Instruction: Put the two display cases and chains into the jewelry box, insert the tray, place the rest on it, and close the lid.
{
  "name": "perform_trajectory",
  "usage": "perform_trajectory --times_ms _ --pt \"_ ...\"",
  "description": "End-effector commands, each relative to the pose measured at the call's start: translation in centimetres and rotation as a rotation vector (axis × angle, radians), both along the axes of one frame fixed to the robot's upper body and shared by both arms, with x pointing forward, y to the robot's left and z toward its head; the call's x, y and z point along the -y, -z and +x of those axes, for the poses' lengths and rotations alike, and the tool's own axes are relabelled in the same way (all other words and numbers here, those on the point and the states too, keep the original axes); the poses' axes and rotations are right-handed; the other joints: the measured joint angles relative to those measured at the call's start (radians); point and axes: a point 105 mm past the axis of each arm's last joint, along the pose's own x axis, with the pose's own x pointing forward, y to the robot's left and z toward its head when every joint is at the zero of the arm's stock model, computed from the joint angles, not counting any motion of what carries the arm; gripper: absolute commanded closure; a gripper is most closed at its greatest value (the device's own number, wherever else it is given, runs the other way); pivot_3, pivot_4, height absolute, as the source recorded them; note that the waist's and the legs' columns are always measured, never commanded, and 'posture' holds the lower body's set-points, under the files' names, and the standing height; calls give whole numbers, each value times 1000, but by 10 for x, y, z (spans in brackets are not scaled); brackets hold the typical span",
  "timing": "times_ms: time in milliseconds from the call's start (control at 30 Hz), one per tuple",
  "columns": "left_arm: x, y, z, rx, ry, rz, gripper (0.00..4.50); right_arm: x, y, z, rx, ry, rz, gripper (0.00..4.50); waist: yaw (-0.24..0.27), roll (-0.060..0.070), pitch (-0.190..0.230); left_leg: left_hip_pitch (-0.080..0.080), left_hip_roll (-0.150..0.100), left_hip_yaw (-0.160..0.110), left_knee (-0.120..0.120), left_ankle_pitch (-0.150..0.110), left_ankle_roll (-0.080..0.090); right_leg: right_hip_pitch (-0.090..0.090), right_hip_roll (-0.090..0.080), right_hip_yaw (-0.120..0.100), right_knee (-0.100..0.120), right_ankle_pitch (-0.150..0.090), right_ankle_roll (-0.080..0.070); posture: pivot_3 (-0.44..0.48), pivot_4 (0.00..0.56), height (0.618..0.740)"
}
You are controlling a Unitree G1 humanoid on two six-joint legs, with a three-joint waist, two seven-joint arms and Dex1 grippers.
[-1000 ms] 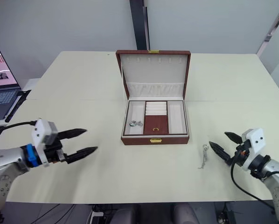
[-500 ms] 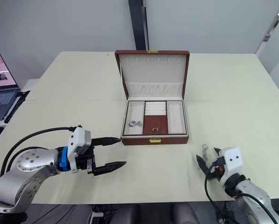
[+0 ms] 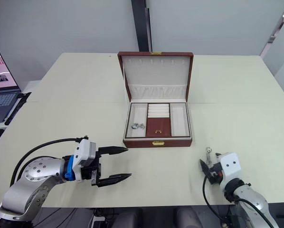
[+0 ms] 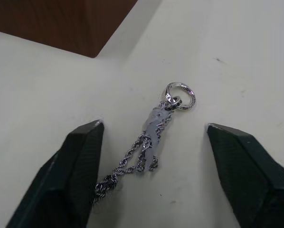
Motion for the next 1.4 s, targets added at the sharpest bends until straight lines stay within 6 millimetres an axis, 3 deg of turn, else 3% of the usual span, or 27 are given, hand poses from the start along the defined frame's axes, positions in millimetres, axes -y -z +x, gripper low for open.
perform_trajectory --times_ms 33,500,733,1033,1233,1400 --pt "4 -3 -2 29 21 -12 0 9 12 -4 -62 33 -9 2094 1 -1 -1 0 0 0 0 0 0 0 0 0 0 0 0 0 150 740" --pt "5 -8 2 42 15 -26 0 17 13 -3 -81 49 -24 4426 3 -4 -6 4 0 -6 0 0 0 10 0 -2 -6 0 0 0 150 740" --pt "9 -13 4 47 14 -31 0 17 -8 4 11 33 40 4430 3 -3 -6 7 -1 -8 -1 0 0 16 0 -4 -9 0 0 0 150 740" --pt "7 -18 11 49 -25 -54 0 8 -61 19 178 -58 210 4430 1 0 -4 7 -1 -9 -1 0 0 15 0 -4 -9 0 0 0 150 740" --pt "0 -18 15 43 -108 -83 0 -20 -102 38 237 -181 300 4430 -1 0 -4 7 -1 -9 -1 0 0 15 0 -4 -9 0 0 0 150 740" --pt "-6 -18 16 49 -175 -98 0 -42 -119 54 245 -265 318 4430 0 0 -4 7 0 -9 -1 0 0 15 0 -4 -9 0 0 0 150 740"
